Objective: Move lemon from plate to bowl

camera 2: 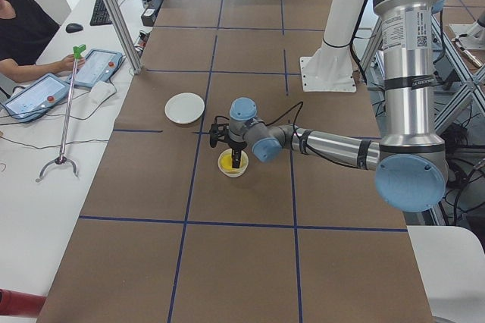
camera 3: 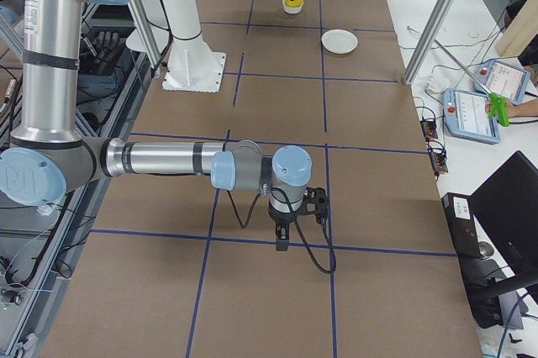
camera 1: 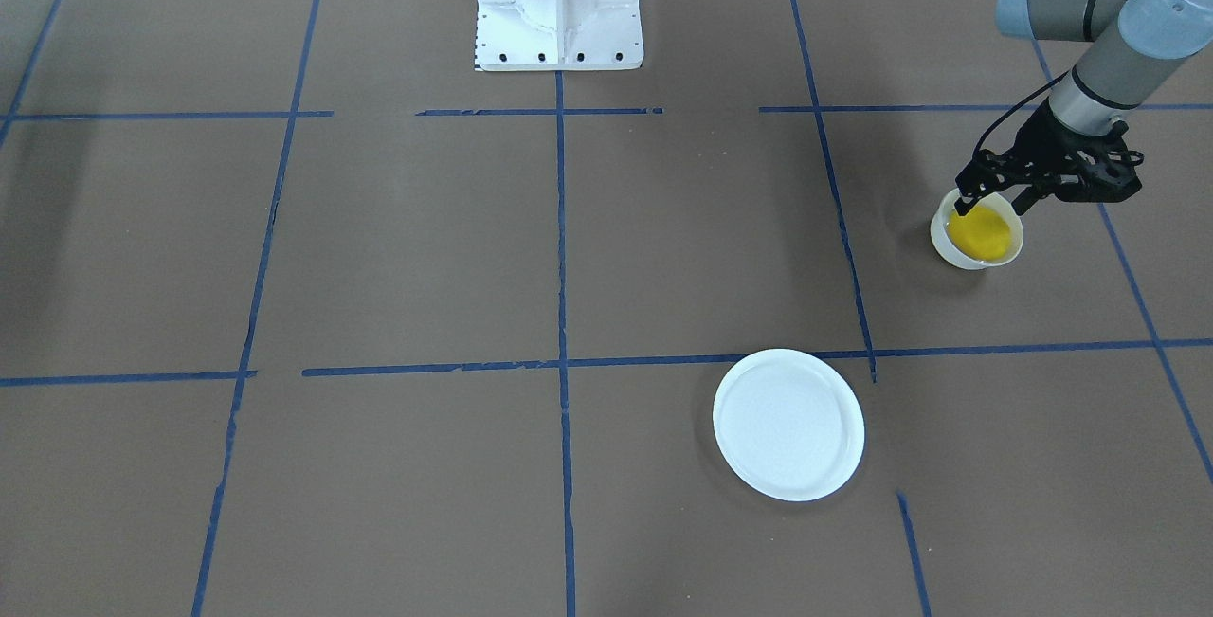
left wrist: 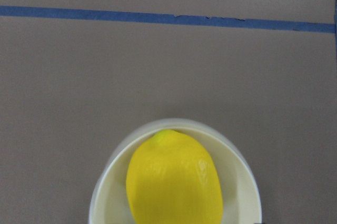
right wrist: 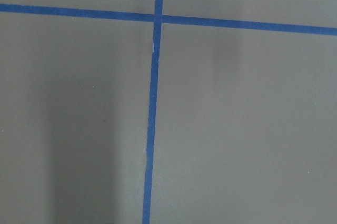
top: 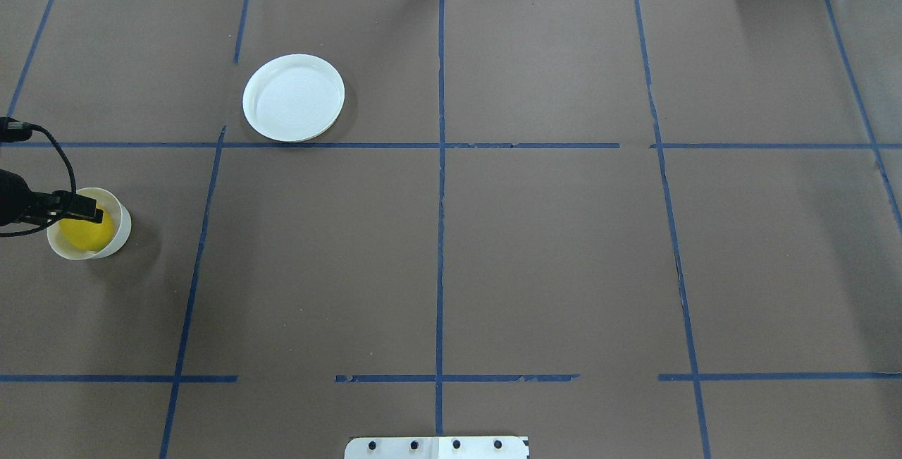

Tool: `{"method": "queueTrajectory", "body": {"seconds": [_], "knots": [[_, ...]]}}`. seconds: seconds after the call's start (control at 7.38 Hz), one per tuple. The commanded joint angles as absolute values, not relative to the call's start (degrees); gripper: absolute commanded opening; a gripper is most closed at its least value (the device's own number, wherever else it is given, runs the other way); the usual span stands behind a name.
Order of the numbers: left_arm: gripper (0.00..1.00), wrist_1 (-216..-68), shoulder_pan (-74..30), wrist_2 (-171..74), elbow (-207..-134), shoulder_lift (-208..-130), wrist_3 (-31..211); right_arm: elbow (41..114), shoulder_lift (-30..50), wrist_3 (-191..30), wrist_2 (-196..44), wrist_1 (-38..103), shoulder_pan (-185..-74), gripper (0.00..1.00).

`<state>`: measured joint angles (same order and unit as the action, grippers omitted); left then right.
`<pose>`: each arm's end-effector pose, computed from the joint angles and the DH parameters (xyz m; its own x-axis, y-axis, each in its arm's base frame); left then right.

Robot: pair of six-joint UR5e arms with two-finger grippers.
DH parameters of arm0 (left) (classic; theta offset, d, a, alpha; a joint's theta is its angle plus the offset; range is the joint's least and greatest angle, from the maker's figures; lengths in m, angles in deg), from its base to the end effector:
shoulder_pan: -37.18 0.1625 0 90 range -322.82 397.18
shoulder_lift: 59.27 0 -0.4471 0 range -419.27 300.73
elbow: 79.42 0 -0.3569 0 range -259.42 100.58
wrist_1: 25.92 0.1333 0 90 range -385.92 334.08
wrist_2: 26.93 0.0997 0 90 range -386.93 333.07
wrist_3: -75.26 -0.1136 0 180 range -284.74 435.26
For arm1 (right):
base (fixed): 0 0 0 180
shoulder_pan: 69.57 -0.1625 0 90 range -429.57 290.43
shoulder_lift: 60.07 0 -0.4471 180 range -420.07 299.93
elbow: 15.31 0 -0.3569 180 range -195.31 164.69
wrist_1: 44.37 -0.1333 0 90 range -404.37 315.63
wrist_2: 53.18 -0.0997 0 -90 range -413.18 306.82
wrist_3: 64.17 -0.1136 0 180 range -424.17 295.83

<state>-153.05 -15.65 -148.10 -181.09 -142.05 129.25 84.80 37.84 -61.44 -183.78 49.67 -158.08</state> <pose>0.2057 -0.3946 0.5849 0.6444 -0.0173 -0.7645 0.1179 0.9900 0.0770 0.0492 -0.3934 0.6811 0.7575 -0.0464 0.6512 0.0621 0.9981 -0.0011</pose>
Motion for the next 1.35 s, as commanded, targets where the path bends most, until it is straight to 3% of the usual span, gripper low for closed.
{"method": "queueTrajectory", "body": {"seconds": [0.0, 0.41, 0.95, 1.22], "knots": [[1.0, -154.1, -15.6, -148.1, -181.2, -142.0, 129.2, 84.8, 37.8, -61.4, -183.8, 49.7, -158.1, 1.0], [1.0, -153.7, -16.6, -149.1, -182.6, -142.2, 122.2, 84.8, 37.8, -61.4, -183.8, 49.7, -158.1, 1.0], [1.0, -140.8, -33.4, -157.3, -183.1, -142.1, 90.7, 84.8, 37.8, -61.4, -183.8, 49.7, -158.1, 1.0], [1.0, -126.7, -42.6, -157.5, -182.3, -145.6, 78.0, 84.8, 37.8, -61.4, -183.8, 49.7, -158.1, 1.0]]}}
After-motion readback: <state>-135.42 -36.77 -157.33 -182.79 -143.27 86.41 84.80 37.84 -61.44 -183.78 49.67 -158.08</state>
